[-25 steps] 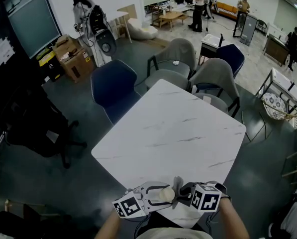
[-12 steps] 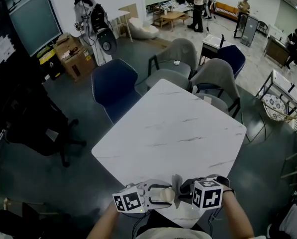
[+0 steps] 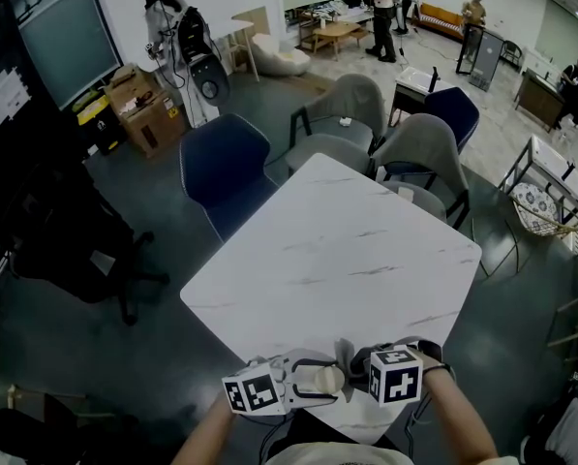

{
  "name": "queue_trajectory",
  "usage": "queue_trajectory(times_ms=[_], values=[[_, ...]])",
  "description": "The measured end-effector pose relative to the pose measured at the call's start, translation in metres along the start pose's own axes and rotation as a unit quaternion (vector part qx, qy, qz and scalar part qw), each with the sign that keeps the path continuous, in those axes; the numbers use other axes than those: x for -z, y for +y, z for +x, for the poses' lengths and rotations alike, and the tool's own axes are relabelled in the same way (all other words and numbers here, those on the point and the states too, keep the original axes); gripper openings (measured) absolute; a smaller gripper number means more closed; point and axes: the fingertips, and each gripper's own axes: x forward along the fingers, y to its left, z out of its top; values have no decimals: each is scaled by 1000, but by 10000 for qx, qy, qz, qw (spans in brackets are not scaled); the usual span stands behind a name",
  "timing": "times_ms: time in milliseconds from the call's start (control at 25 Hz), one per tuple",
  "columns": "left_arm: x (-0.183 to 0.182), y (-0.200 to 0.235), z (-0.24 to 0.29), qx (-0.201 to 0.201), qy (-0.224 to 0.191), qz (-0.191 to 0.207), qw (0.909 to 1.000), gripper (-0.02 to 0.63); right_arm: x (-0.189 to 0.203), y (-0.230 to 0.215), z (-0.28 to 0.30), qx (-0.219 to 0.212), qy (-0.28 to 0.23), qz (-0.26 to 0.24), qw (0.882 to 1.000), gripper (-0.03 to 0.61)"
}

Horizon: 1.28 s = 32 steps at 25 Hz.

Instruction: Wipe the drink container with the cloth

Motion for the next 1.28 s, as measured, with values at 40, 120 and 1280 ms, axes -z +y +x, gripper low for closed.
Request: queue_trajectory(times_ms=[40, 120, 1280], values=[[0, 0, 0, -2, -2, 0, 10000, 282, 1, 0, 2, -12, 10, 9, 10000, 46], [0, 0, 0, -15, -11, 6, 10000, 282, 4, 0, 8, -45, 25, 38, 10000, 46], [15, 3, 1, -1508, -96, -481, 9873, 282, 36, 7, 100, 117, -262, 1282, 9913, 46]])
